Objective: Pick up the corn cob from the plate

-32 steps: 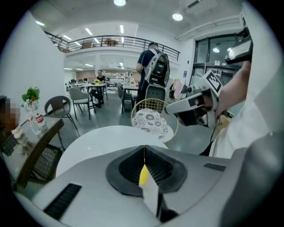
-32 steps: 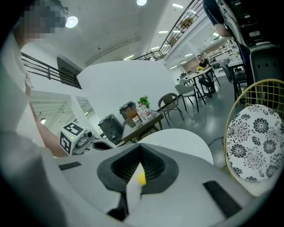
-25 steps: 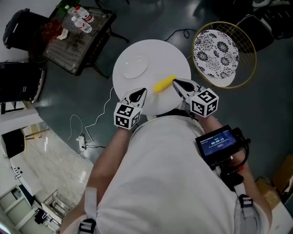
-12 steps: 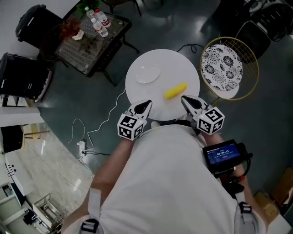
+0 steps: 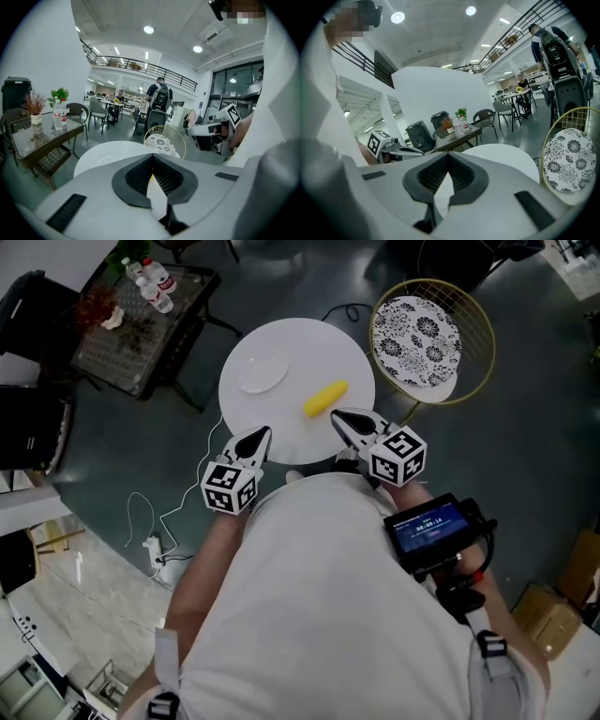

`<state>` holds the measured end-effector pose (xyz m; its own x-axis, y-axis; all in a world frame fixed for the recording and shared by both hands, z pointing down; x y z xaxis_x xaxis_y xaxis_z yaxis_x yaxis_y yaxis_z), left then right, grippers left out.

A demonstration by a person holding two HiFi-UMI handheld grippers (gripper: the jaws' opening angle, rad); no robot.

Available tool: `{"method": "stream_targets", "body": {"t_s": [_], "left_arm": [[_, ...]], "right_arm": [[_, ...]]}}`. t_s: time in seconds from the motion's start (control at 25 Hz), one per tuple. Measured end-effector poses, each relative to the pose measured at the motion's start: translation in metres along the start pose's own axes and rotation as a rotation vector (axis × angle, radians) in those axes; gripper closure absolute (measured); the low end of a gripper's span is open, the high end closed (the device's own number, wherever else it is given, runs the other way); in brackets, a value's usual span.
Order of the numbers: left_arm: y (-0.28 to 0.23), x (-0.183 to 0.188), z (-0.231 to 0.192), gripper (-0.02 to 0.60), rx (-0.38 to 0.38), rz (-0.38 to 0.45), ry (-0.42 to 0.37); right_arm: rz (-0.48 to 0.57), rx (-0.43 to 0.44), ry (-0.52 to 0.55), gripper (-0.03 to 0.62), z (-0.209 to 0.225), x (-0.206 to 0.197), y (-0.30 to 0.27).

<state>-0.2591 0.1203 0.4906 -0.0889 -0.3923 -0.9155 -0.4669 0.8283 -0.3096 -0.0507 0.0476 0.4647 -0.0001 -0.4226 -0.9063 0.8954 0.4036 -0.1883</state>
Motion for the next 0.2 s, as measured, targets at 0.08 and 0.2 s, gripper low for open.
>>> {"method": "stream_targets", "body": {"t_s": [0.08,0.2], "left_arm": [[-0.0013,-0.0005,-0.0007,0.574,-0.004,-0.002,0.001],[-0.0014,-0.0013,-0.002,0.574,-0.007,-0.005,0.001]], "right_arm": [[-0.004,0.001,0.004,0.586,-0.001,-0.0002,-0.0007],[-0.008,0.004,0.008,0.586,-0.0025,-0.0008,-0.0023]]}}
Point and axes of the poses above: the fingertips, and each gripper's own axes: y backward along the fingers, z to its right, x out of its top, the point moved 6 cm from there along y, backward along the fingers, and after that the axes turned 8 degrees about z, right-handed, at the moved point
